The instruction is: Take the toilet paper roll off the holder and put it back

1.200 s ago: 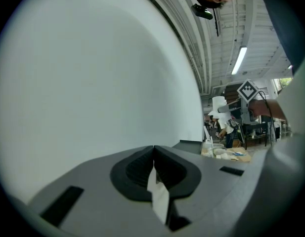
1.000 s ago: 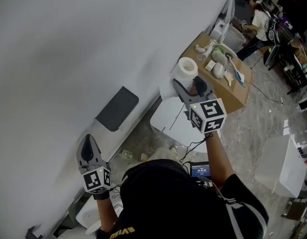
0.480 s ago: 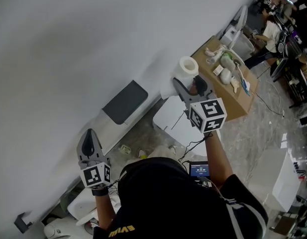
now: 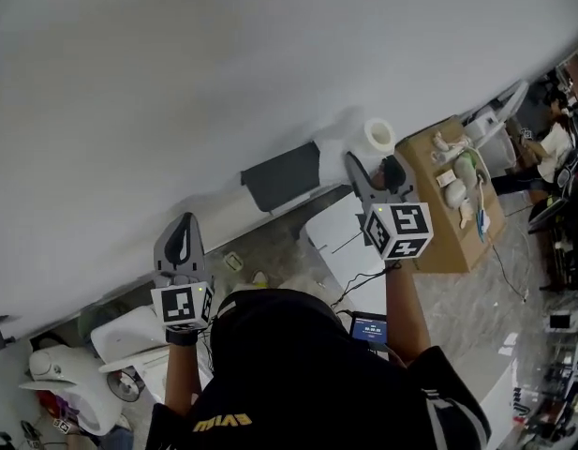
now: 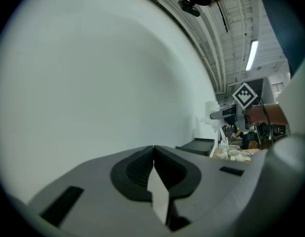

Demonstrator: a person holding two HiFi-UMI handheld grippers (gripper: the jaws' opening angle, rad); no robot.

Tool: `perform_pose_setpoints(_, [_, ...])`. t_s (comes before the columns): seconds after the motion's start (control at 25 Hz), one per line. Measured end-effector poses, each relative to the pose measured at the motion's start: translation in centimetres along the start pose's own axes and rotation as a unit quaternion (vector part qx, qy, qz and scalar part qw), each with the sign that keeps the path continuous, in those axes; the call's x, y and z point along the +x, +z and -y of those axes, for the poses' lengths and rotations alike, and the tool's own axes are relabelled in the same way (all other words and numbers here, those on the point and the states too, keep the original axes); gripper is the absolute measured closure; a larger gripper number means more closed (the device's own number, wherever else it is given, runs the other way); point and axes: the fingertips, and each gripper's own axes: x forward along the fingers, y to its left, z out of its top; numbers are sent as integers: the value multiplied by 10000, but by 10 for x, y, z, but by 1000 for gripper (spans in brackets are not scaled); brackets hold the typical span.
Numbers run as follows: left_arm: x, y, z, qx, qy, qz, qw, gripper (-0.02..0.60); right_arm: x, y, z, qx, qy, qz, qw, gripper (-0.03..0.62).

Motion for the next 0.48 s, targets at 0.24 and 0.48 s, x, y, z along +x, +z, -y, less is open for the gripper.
perform_pose_setpoints(0.24, [-12, 3, -15, -51, 307, 40, 9995, 569, 24, 4, -41, -19, 475, 83, 9988, 324])
perform_pose_setpoints(0.48, [-14, 3, -14, -43, 352, 10, 9994, 569, 34, -4, -83, -37, 882, 141, 9960, 324])
